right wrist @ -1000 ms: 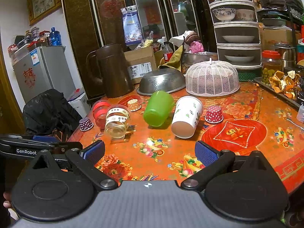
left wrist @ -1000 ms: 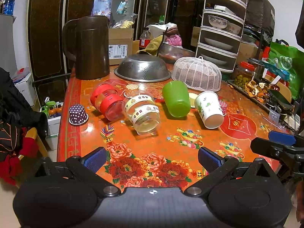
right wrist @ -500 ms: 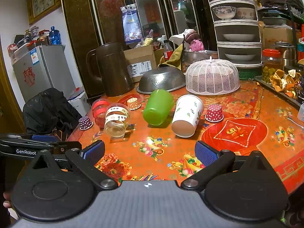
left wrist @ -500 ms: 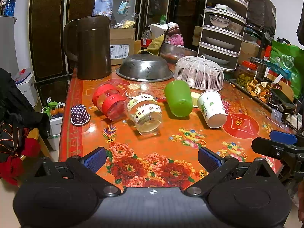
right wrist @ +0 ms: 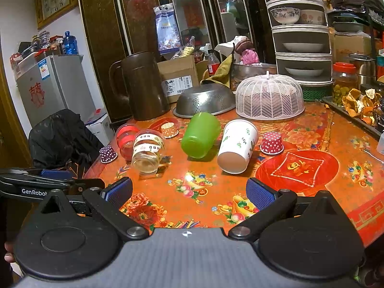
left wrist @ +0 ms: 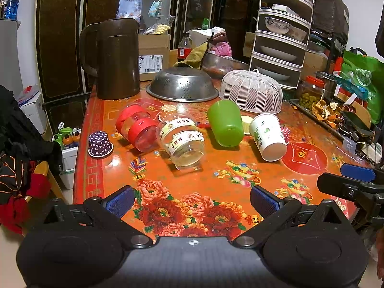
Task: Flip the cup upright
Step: 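Reach the right tool to the red-banded clear cup and close on it, then lift the red-banded cup off the table with the right tool, then close the left tool on the cup while the right tool opens and releases it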
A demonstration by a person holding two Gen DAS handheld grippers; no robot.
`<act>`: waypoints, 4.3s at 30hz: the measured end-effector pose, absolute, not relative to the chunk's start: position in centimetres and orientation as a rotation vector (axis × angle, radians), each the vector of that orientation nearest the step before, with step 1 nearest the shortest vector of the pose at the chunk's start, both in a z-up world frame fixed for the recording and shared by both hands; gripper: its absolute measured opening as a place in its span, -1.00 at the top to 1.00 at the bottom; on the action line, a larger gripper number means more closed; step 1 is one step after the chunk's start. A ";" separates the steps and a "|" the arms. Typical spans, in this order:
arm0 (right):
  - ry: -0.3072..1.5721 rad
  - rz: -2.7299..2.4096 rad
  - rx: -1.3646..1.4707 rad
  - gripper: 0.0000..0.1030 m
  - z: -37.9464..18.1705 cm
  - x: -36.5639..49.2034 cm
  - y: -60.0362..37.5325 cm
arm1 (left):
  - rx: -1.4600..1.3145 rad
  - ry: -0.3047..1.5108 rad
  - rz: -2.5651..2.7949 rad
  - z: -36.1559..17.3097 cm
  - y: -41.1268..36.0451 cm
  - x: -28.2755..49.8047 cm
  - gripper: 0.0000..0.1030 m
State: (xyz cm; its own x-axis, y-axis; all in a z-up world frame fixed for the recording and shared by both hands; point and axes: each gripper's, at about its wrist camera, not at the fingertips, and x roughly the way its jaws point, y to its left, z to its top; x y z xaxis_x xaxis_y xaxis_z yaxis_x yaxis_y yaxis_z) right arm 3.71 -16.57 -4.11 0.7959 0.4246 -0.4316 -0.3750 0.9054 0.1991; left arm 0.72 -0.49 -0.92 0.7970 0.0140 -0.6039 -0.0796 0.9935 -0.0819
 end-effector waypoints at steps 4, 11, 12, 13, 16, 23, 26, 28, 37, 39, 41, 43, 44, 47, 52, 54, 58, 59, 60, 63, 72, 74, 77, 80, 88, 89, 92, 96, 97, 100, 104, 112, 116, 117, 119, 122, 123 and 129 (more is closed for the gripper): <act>0.490 0.432 0.106 -0.98 -4.1 3.8 -16.5 | -0.107 0.650 0.047 -1.2 -0.6 0.7 -1.00; 0.530 0.600 0.076 -0.98 -1.1 7.8 -13.7 | -0.135 0.661 0.035 -2.4 0.0 -0.1 -1.00; 0.549 0.635 0.080 -0.98 -0.5 9.0 -12.8 | -0.147 0.663 0.036 -2.5 0.3 -0.3 -1.00; 0.567 0.675 0.078 -0.98 0.3 10.4 -11.6 | -0.159 0.664 0.039 -2.7 0.8 -0.5 -1.00; 0.611 0.736 0.004 -0.98 1.9 14.1 -6.8 | -0.186 0.665 0.049 -3.0 1.9 -0.9 -1.00; 0.841 0.748 -0.212 -0.79 0.7 22.4 4.9 | -0.239 0.667 0.085 -3.5 4.9 -1.4 -1.00; 0.912 0.731 -0.299 -0.64 -1.3 24.0 7.6 | -0.254 0.665 0.098 -3.7 5.9 -1.5 -1.00; 0.938 0.722 -0.314 -0.54 -2.0 24.6 8.3 | -0.268 0.665 0.095 -3.8 6.6 -1.4 -1.00; 1.029 0.683 -0.383 -0.47 -4.1 27.0 10.8 | -0.306 0.665 0.112 -4.3 8.4 -1.4 -1.00; 1.040 0.674 -0.391 -0.32 -4.4 27.3 11.1 | -0.311 0.667 0.117 -4.4 8.6 -1.5 -1.00; 1.050 0.667 -0.388 -0.26 -4.8 27.6 11.2 | -0.319 0.669 0.124 -4.5 8.8 -1.6 -1.00; 1.045 0.664 -0.381 -0.22 -4.7 27.6 11.1 | -0.325 0.668 0.129 -4.6 9.1 -1.7 -1.00; 1.039 0.657 -0.380 -0.22 -4.5 27.5 11.0 | -0.326 0.668 0.132 -4.6 9.1 -1.7 -1.00; 1.001 0.665 -0.342 -0.21 -3.1 27.1 10.4 | -0.327 0.666 0.139 -4.6 9.3 -1.8 -1.00; 0.906 0.687 -0.285 -0.21 1.1 24.9 8.2 | -0.313 0.660 0.163 -4.3 9.3 -1.7 -1.00; 0.864 0.697 -0.264 -0.21 3.3 23.3 6.6 | -0.316 0.651 0.170 -4.0 9.4 -1.9 -1.00; 0.791 0.699 -0.228 -0.22 7.2 19.2 2.0 | -0.321 0.621 0.168 -3.1 9.4 -2.6 -1.00; 0.781 0.692 -0.219 -0.22 7.8 18.1 0.8 | -0.318 0.616 0.163 -2.9 9.2 -2.7 -1.00; 0.776 0.683 -0.209 -0.22 8.3 16.8 -0.7 | -0.314 0.613 0.155 -2.7 8.9 -3.0 -1.00; 0.797 0.658 -0.180 -0.22 7.5 13.9 -4.1 | -0.308 0.617 0.114 -2.4 7.8 -3.3 -1.00; 1.009 0.561 -0.016 -0.22 -3.3 11.6 -9.1 | -0.395 0.729 -0.069 -3.8 5.1 -1.9 -1.00; 1.028 0.568 0.025 -0.23 -4.7 11.4 -9.7 | -0.414 0.756 -0.092 -4.2 4.6 -1.5 -1.00; 1.027 0.573 0.068 -0.26 -5.7 11.1 -10.3 | -0.417 0.773 -0.103 -4.1 3.7 -0.9 -1.00; 1.028 0.585 0.097 -0.30 -6.4 11.3 -10.6 | -0.444 0.793 -0.124 -4.2 3.2 0.2 -1.00; 0.981 0.622 0.093 -0.40 -7.1 9.3 -12.2 | -0.618 0.901 -0.186 -5.5 1.7 3.5 -1.00; 0.976 0.624 0.089 -0.43 -7.2 9.2 -12.3 | -0.632 0.916 -0.194 -5.7 1.3 3.9 -1.00; 0.961 0.634 0.093 -0.50 -7.1 8.9 -12.7 | -0.653 0.955 -0.197 -6.3 0.4 4.9 -1.00; 0.956 0.646 0.103 -0.50 -7.2 8.6 -13.4 | -0.697 1.005 -0.186 -7.2 -0.4 5.6 -0.98; 0.953 0.646 0.098 -0.50 -7.2 8.4 -13.5 | -0.702 1.009 -0.178 -7.3 -0.6 5.7 -0.94; 0.946 0.651 0.096 -0.50 -7.1 8.0 -14.1 | -0.722 1.016 -0.153 -7.0 -0.9 5.6 -0.90; 0.941 0.667 0.110 -0.50 -7.2 7.7 -14.5 | -0.730 1.028 -0.135 -7.0 -1.8 5.6 -0.82; 0.934 0.720 0.120 -0.50 -7.7 6.7 -14.7 | -0.747 1.033 -0.093 -7.1 -2.7 5.4 -0.46; 0.924 0.731 0.124 -0.50 -7.5 6.2 -14.9 | -0.702 1.033 -0.087 -7.0 -3.3 5.5 -0.39; 0.920 0.729 0.127 -0.50 -7.4 6.2 -15.0 | -0.692 1.032 -0.086 -6.9 -3.4 5.6 -0.38; 0.914 0.725 0.127 -0.50 -7.3 6.1 -15.0 | -0.676 1.032 -0.088 -6.8 -3.6 5.7 -0.37; 0.910 0.722 0.124 -0.50 -7.3 6.0 -15.0 | -0.651 1.029 -0.098 -6.6 -3.8 5.8 -0.36; 0.911 0.723 0.124 -0.50 -7.3 6.0 -15.0 | -0.643 1.026 -0.103 -6.6 -3.8 5.8 -0.35; 0.898 0.710 0.136 -0.98 -7.0 5.7 -15.7 | -0.619 0.976 -0.149 -6.2 -3.4 5.6 -0.35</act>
State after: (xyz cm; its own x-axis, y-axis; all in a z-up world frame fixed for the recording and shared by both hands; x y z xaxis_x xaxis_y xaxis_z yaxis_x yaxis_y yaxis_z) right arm 5.73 -15.66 -7.00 0.4145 0.6174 -0.6686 -0.5086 0.7664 0.3924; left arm 5.60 -3.39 -6.16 0.5652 -0.3870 -0.7285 -0.1514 0.8195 -0.5528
